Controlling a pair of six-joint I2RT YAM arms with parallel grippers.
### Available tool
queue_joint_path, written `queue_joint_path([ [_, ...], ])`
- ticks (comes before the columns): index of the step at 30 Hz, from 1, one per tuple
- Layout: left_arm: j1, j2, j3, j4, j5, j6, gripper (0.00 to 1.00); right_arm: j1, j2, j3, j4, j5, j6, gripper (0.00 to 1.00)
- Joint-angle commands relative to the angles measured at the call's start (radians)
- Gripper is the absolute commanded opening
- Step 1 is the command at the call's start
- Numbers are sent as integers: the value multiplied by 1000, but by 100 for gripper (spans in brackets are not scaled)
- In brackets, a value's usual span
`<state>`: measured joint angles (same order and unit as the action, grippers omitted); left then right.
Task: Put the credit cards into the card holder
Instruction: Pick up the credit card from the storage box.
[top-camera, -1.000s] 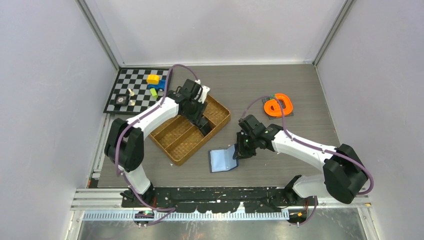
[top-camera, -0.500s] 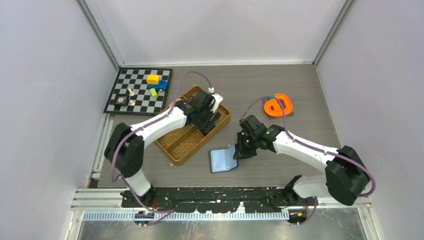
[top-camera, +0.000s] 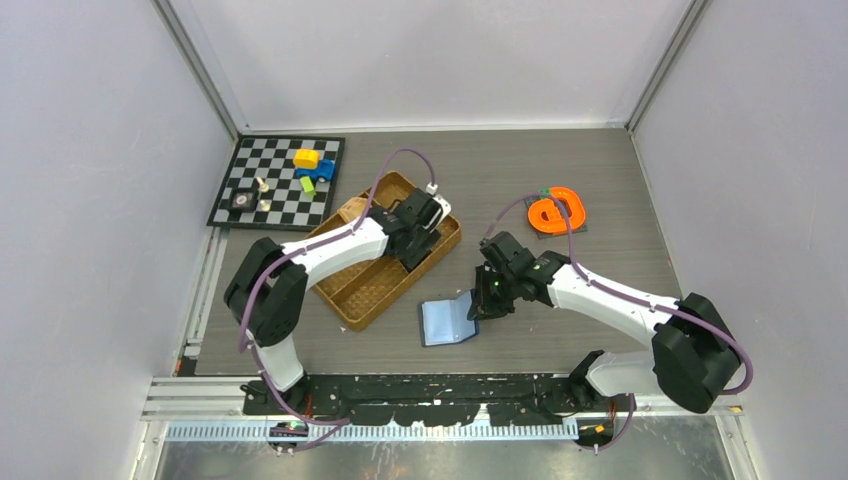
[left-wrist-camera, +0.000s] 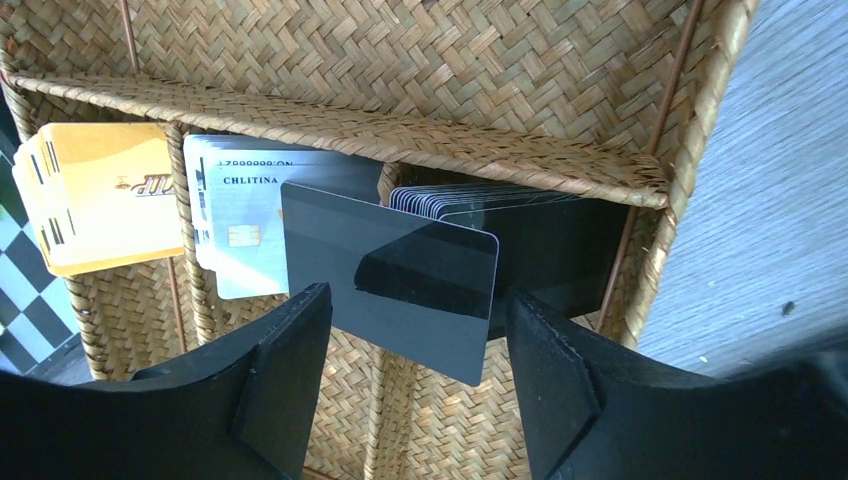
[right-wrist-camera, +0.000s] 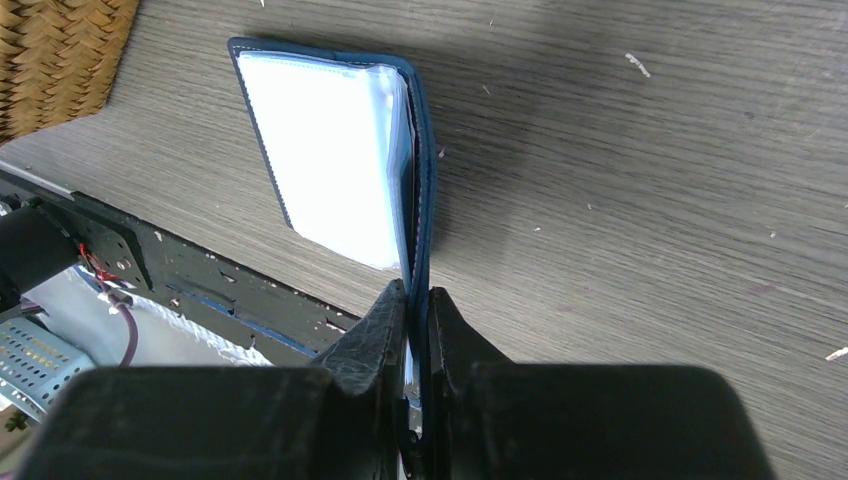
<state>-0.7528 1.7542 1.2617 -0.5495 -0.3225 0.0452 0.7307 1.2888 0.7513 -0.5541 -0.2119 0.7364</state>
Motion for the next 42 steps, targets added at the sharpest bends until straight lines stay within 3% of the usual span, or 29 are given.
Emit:
queue_joint_path([
  [1, -9, 10, 26, 42, -40, 29, 64, -3, -44, -5, 19, -11, 5, 1],
  [9, -27, 2, 9, 53, -66, 56, 32, -3, -52, -9, 19, -7, 12, 1],
  [22, -77, -74, -2, 54, -296, 74, 1, -5, -75, -19, 17, 60, 33, 1],
  [25, -77, -123, 0, 47, -332, 64, 0, -9, -84, -23, 11, 89, 44, 8],
  [27, -79, -168, 11, 22, -329, 45, 0, -15, -97, -15, -15, 120, 45, 22],
  [33, -77, -345, 45, -70, -134, -62, 0, -49, -170, 32, -131, 198, 8, 58],
  [42, -77, -441, 52, -217, 434, -201, 0, -87, -345, 121, -157, 98, -133, 70],
])
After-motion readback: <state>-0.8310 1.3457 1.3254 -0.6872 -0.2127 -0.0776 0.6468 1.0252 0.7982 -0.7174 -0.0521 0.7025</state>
